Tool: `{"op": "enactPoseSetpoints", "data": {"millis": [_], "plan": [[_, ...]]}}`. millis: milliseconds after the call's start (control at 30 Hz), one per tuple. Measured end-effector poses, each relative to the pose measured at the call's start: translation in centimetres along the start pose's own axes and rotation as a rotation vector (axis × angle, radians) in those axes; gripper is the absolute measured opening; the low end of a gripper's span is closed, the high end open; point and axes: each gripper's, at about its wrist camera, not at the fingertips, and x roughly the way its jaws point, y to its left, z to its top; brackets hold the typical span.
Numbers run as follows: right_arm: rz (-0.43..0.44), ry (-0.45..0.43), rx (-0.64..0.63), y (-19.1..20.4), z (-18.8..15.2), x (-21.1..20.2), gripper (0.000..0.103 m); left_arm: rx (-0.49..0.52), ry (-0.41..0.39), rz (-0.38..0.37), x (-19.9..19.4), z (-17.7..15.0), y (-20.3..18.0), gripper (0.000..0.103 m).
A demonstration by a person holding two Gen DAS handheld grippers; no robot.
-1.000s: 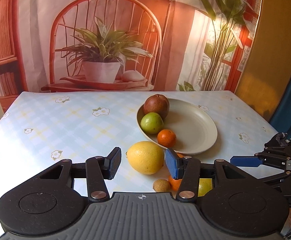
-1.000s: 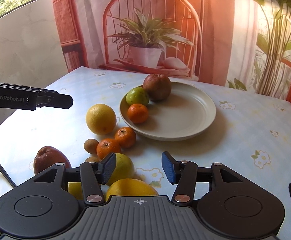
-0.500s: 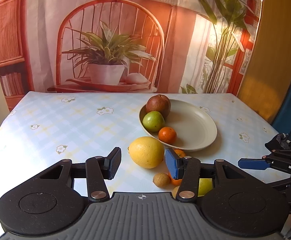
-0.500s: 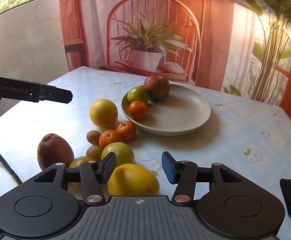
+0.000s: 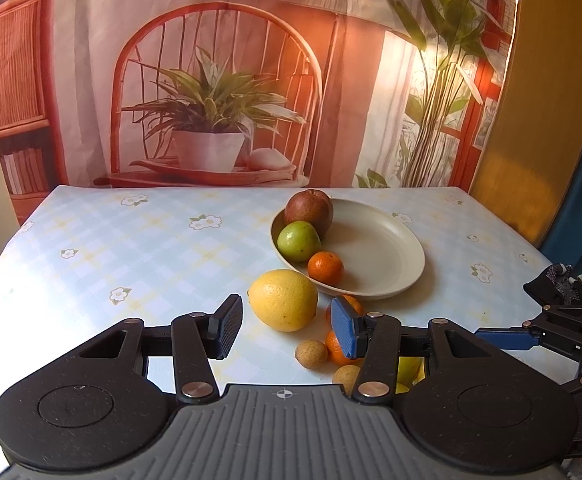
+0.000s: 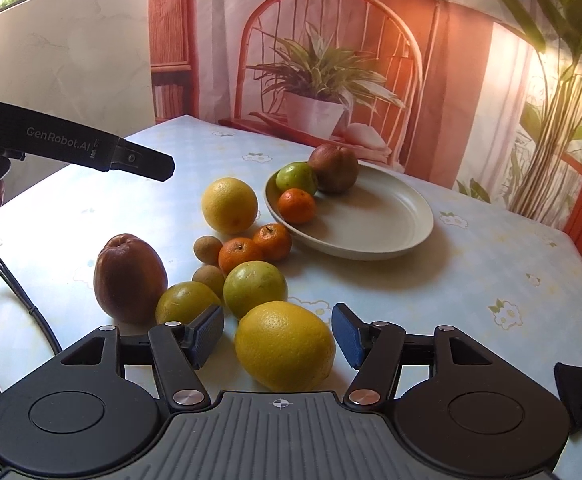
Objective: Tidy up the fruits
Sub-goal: 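Move the right gripper to the yellow grapefruit while the left gripper approaches a lemon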
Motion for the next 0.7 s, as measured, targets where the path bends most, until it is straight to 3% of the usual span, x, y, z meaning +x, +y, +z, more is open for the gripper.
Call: {"op": "enactPoseSetpoints", "data": {"millis": [167,267,367,700], "plan": [[-0.009,0.018,-0.005,-0.2,-0.7,0.0,0.057,-0.004,0.005,-0.012,0.0,-0.1,-0.2,0.052],[0.004,0.020,-0.004,-0.5,-0.9,-0.1,0.047,-0.005,0.006,-0.024,-0.1,-0.1,-0.2,0.051],[0.009,0.012,0.001,-0.9,-1.2,-0.2,0.045,-0.007,0.009,-0.030,0.1,-0.1,-0.4,0.051],[0.047,-0.050,0.176,-4.8,-2.1,-1.1,0.036,0.051,0.026,-0.074,1.2,0.2,-2.6,0.051]]}}
